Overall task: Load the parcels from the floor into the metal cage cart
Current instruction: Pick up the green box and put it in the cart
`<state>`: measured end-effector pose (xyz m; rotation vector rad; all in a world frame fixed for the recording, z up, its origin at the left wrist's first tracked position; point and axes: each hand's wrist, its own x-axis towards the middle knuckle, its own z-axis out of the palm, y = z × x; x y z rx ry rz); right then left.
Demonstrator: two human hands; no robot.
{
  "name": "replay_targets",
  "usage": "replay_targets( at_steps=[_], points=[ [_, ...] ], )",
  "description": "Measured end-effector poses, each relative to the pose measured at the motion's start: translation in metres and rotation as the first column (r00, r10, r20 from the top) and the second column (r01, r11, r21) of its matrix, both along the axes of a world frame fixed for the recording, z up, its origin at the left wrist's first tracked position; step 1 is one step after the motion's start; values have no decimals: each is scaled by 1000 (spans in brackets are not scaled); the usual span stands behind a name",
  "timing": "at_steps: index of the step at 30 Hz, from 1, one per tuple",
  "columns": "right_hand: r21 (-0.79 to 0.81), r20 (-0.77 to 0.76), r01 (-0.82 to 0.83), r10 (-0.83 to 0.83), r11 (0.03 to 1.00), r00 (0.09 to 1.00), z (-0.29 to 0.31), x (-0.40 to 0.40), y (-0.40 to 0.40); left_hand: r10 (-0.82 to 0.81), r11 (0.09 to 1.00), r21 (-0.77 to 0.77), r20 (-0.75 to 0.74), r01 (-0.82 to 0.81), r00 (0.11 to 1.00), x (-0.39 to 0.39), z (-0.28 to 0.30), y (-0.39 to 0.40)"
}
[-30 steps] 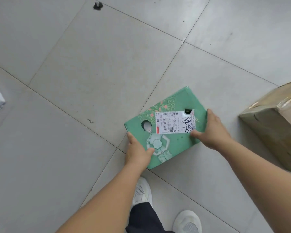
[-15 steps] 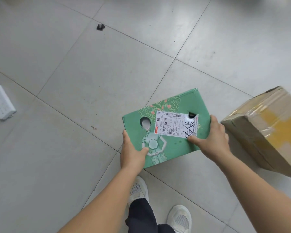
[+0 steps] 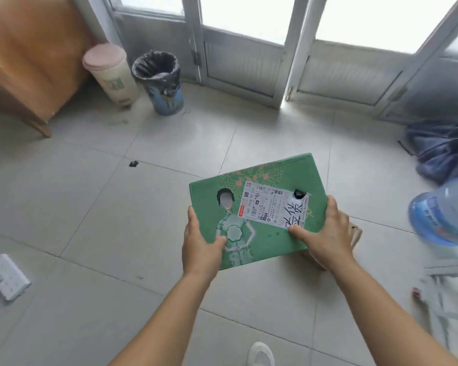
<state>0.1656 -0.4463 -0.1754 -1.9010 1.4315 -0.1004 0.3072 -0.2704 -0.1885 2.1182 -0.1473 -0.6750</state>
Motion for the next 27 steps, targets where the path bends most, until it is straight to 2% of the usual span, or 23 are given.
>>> replay_targets(
  at_steps=[6,11,20,27],
  points=[
    [-44,103,235,-229,971,968,105,-66,6,-194,971,-130,77,203,978,-25,100,-34],
    [-114,166,400,-380,909,910,184,-127,28,-356,893,-241,141,381,924,-63,175,-52],
    [-266,253,664,-614,699,748,293,-254,60,-618,638,-413,229,650,752,-165,268,-102],
    [-335,327,795,-728,506,602,340,-360,67,-749,451,-436,288,778,596,-270,316,-155]
  ],
)
